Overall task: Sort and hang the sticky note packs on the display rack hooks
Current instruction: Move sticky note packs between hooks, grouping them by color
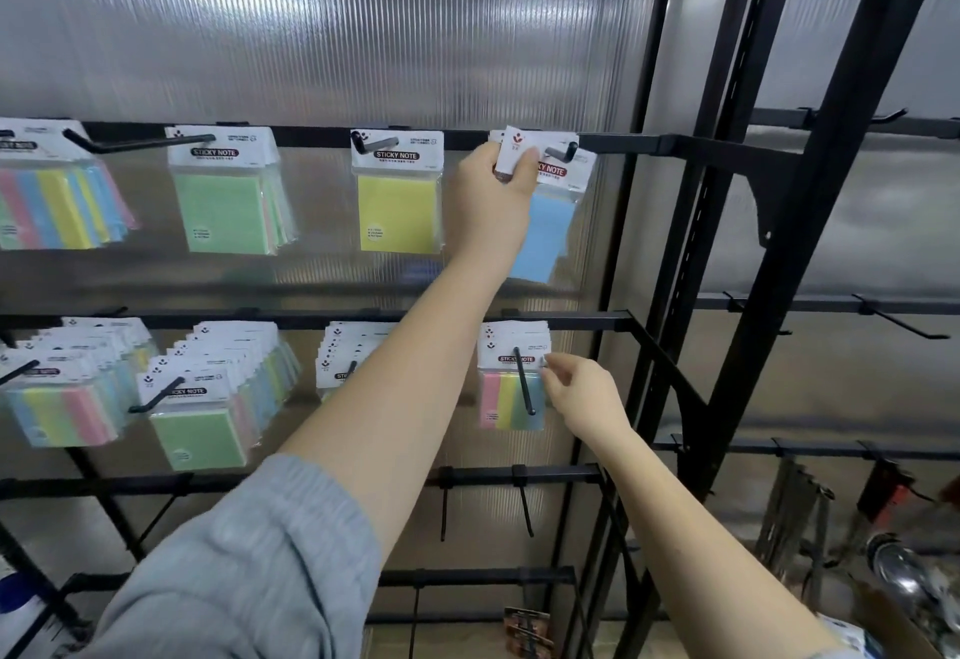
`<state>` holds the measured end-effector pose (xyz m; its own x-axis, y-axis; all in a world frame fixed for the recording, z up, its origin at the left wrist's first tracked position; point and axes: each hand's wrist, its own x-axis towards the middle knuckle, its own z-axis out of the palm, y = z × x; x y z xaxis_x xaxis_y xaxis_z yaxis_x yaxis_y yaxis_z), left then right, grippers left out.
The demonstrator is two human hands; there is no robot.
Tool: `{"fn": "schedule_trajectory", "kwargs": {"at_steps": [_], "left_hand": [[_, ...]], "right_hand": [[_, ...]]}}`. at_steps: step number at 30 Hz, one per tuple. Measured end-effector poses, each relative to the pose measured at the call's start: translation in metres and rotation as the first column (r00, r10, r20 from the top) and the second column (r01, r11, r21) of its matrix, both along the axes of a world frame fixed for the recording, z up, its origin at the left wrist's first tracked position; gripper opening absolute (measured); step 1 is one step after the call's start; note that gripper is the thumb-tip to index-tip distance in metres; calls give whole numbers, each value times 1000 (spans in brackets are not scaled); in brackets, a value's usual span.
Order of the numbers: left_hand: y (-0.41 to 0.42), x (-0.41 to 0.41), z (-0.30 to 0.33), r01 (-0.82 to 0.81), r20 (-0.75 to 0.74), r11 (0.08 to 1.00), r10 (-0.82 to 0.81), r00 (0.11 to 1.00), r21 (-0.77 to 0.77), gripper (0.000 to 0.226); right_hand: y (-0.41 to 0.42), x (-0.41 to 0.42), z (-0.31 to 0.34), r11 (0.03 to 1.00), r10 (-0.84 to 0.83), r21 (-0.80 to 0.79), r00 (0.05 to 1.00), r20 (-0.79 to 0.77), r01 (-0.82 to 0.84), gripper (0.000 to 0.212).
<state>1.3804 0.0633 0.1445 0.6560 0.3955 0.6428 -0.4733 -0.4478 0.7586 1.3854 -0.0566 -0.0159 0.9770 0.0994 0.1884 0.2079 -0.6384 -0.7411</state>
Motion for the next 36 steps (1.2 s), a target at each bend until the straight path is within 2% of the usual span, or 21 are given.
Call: {"fn": "schedule_trajectory", "kwargs": {"at_steps": [4,8,12,19,24,28,32,36], "left_hand": [[3,19,1,-57,-25,998,57,998,23,20],[7,35,3,-143,-45,988,145,988,50,29],[7,44,2,-149,-51,988,151,987,36,27],[11,54,5,-183,-94,983,185,978,31,27],[15,50,3,-191,-110,981,194,975,40,38],[18,39,-7,-154,-197,987,160,967,46,46],[27,21,-22,-88,-258,996,84,962,-3,40],[39,5,-39,-65,-329,997,73,942,35,21]], "right_hand": [[-2,4,-3,999,-12,46,1000,-13,12,38],[-3,3,-7,995,-35,92,999,2,34,36],[-2,3,-6,982,-48,181,999,-7,48,39],[-1,4,-5,976,-44,214,999,-6,44,39],[0,3,-8,967,-32,251,999,-31,39,39],[2,-1,-10,963,-37,264,997,-69,54,39],[8,-7,-13,962,-33,266,996,-86,54,33],[17,-10,-17,945,-113,296,987,-114,142,36]]}}
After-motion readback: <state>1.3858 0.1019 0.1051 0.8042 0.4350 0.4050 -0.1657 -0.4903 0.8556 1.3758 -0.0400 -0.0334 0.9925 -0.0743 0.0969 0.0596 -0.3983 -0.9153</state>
